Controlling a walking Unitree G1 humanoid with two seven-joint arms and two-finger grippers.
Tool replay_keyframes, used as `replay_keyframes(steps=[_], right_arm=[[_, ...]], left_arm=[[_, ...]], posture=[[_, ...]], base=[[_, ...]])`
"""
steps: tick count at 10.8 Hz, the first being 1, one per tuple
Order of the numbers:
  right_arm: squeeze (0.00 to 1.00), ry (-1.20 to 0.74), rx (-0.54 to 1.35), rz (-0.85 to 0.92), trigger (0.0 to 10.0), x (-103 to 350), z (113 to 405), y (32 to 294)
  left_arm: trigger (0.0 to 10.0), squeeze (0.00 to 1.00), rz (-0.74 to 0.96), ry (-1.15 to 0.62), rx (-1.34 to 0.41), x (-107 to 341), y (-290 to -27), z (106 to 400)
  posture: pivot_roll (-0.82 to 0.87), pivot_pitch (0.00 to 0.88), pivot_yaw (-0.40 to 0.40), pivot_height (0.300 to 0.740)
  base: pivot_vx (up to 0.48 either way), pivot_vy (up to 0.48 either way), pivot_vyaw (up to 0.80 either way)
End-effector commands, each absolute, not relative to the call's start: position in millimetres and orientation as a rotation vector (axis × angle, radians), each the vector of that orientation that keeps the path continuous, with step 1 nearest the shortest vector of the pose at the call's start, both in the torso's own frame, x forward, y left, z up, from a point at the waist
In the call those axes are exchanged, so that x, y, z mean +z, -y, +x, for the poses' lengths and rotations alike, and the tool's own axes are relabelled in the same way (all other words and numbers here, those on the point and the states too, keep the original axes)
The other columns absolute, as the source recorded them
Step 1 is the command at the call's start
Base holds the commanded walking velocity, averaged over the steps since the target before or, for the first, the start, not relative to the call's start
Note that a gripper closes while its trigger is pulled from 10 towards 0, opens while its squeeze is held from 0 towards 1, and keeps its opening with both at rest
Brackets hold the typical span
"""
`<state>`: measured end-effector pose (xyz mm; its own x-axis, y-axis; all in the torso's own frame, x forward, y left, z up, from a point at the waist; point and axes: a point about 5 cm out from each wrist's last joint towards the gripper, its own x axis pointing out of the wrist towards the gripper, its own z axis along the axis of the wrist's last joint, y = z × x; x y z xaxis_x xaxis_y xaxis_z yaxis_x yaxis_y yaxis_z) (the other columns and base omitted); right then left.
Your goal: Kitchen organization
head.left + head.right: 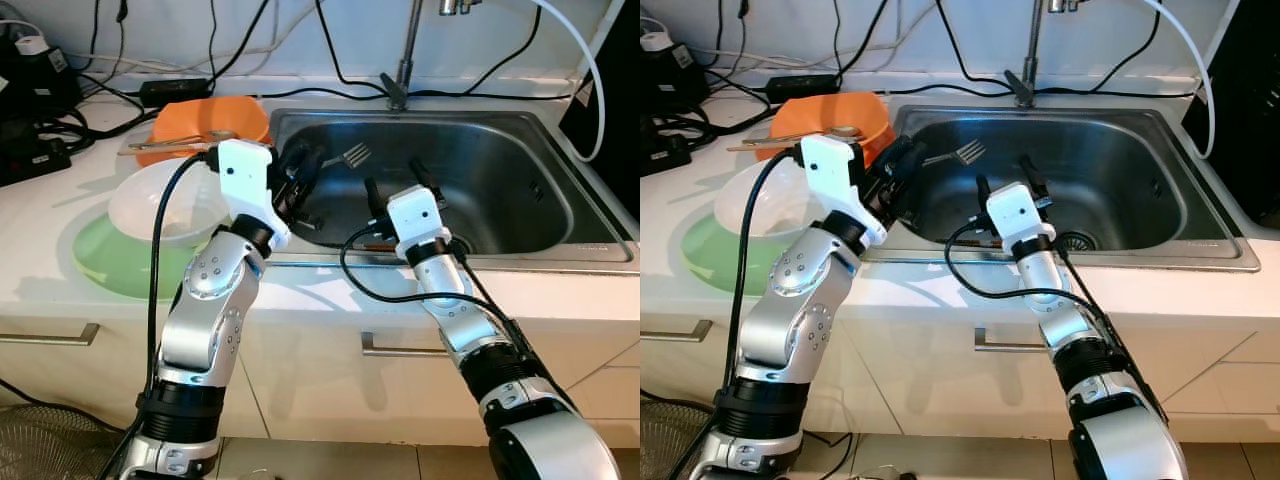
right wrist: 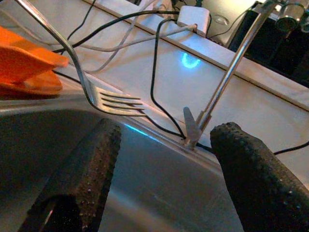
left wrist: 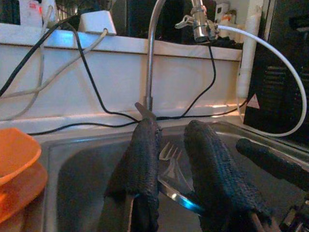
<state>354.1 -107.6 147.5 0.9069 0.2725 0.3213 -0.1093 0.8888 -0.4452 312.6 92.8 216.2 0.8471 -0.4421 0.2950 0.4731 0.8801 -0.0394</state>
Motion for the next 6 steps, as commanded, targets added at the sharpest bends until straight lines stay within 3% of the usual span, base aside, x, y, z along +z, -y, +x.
replay_keyframes(steps=[1,6], right_arm=[[0.00,0.385,0.245,-0.467,10.0,143.9,352.4,103.1],[0.00,0.431,0.373,-0.466,10.0,145.5,344.1,76.8]], left_arm=[[10.0,0.00,-0.125,0.266,-0.476,212.6,-95.1,312.1],[10.0,0.00,-0.137,0.247,-0.497,205.1,-94.2,309.2]], posture=[[0.12,0.000,0.061,0.740],[0.12,0.000,0.067,0.740]], base=[[0.000,0.000,0.00],[0.000,0.000,0.00]])
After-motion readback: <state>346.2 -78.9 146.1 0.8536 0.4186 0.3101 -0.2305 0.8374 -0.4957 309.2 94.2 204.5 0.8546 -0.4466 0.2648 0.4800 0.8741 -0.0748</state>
